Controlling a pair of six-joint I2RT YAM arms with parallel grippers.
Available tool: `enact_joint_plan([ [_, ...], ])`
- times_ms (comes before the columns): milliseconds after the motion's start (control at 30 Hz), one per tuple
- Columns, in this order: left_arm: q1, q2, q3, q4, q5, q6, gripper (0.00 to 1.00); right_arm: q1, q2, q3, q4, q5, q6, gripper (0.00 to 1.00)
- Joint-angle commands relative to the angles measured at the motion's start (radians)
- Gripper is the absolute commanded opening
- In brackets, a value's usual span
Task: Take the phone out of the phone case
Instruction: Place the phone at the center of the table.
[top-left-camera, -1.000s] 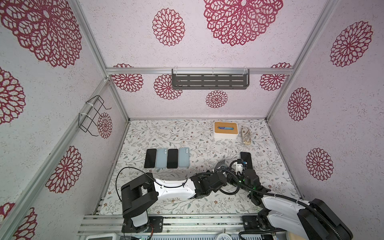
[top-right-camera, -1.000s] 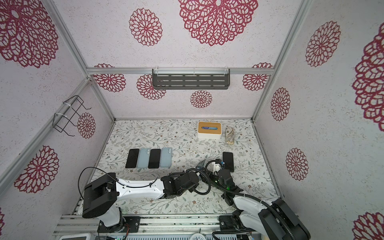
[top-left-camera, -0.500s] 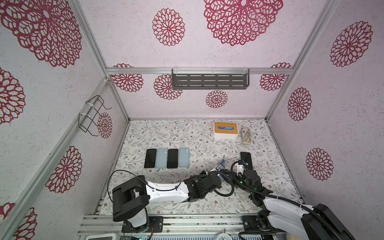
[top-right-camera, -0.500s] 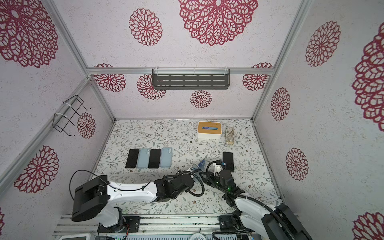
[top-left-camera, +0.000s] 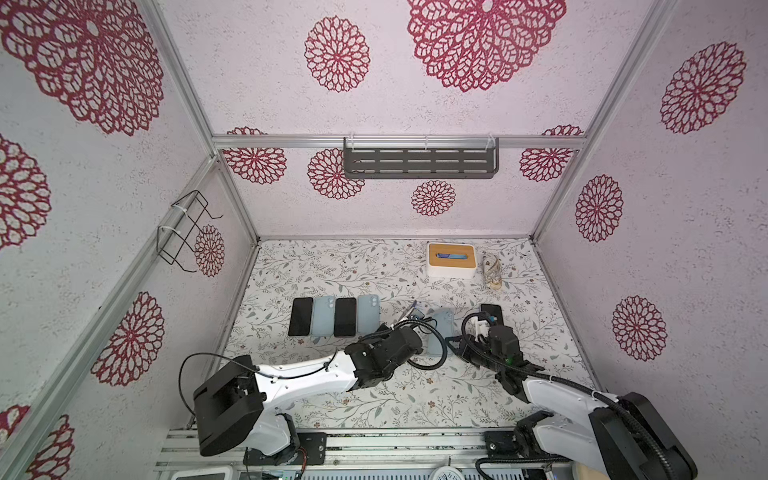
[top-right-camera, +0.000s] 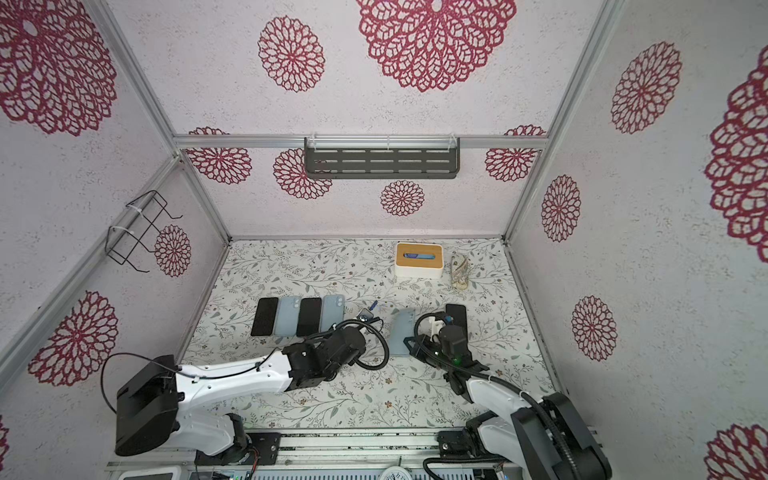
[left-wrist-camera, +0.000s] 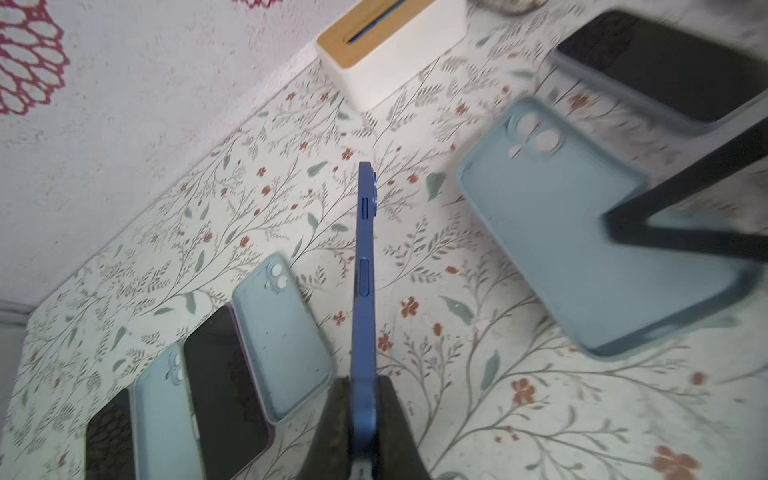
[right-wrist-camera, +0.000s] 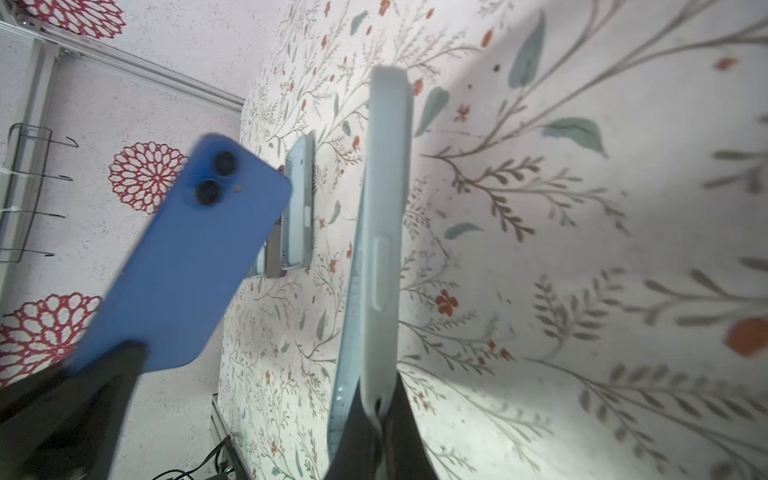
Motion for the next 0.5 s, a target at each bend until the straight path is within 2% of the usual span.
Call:
enact_joint_plan([
  [0,0.051,0.064,0.084,-0.059,-0.065,0.059,0.03,-0.003,0.076,0.054,0.053,-0.103,-0.043,0.0],
  [200,0.094,0.178,0.146,-0.051,-0.082,0.138,0.02,-0.004,0.245,0.138,0.074,-0.151,-0.068,0.0],
  [467,0.09,0.327,0.196,-0.011,-0.136,0.229,0.02,-0.005,0.367,0.251,0.022,-0.161,-0.11,0.0],
])
